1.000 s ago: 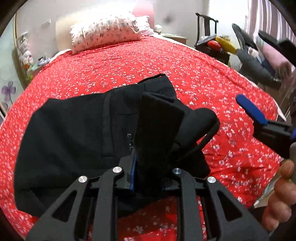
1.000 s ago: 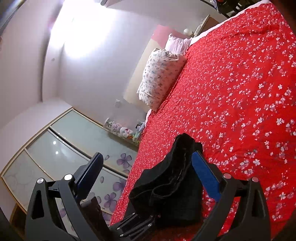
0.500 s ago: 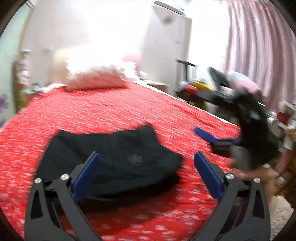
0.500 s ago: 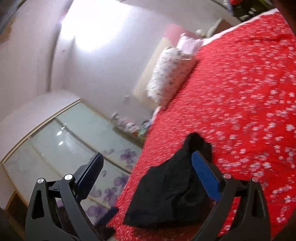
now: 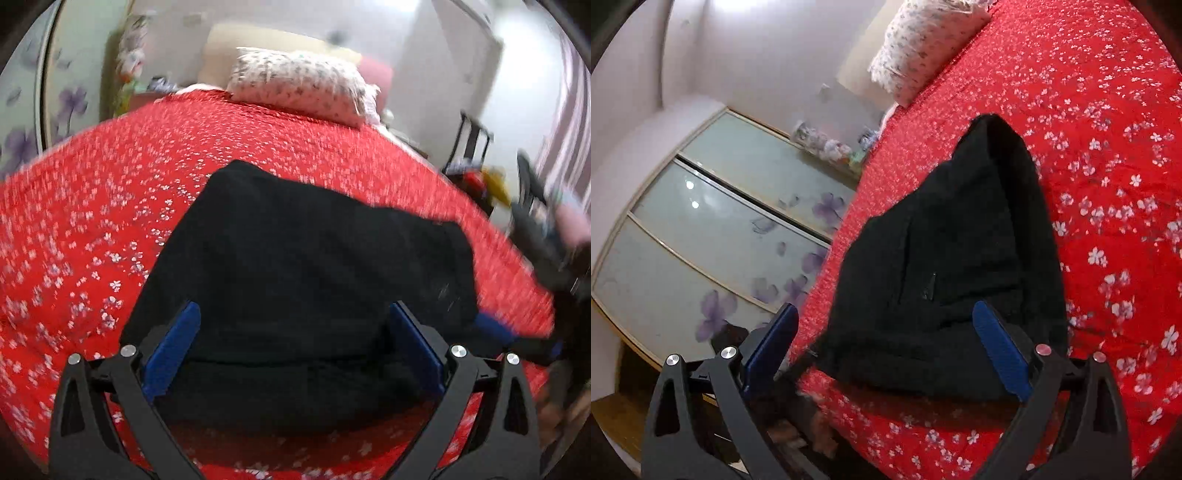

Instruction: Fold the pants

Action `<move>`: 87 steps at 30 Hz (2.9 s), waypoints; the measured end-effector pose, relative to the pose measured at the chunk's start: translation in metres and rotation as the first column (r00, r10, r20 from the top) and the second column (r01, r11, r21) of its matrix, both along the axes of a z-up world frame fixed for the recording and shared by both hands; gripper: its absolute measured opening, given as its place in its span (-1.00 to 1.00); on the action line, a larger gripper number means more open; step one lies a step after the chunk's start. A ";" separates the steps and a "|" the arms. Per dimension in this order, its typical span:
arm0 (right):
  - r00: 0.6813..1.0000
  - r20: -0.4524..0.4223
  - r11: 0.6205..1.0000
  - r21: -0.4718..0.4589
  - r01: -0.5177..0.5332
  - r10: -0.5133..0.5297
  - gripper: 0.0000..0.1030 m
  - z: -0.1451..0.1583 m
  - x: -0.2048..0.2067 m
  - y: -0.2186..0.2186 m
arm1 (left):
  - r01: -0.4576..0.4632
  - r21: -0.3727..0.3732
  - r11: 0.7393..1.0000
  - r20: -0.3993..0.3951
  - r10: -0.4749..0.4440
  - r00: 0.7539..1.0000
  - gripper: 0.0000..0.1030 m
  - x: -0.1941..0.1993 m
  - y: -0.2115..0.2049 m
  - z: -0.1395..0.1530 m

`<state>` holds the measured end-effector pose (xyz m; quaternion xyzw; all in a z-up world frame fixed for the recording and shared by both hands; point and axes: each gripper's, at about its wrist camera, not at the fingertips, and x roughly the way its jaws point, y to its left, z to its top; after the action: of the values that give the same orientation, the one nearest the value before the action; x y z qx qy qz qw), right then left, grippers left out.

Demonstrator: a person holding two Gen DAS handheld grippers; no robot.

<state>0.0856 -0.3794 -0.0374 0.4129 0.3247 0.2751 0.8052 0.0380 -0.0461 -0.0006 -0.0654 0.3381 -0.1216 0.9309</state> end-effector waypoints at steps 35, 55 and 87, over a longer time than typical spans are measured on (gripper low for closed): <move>0.999 0.027 0.995 0.096 0.040 -0.043 0.97 0.021 0.056 -0.026 | 0.014 -0.275 0.961 -0.162 -0.061 0.985 0.96 0.120 0.035 0.021; 0.998 0.044 0.998 -0.036 -0.042 0.044 0.97 0.009 -0.028 0.019 | 0.074 -0.111 0.991 -0.015 -0.076 0.997 0.96 0.019 0.026 0.004; 0.983 -0.017 0.977 -0.115 0.181 -0.184 0.95 0.000 0.027 -0.039 | 0.056 0.162 0.985 0.126 -0.077 0.989 0.97 -0.016 0.011 -0.003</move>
<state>0.1125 -0.4187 -0.0376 0.3986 0.3114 0.1756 0.8446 0.0221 -0.0349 -0.0040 0.0283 0.2864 -0.1296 0.9489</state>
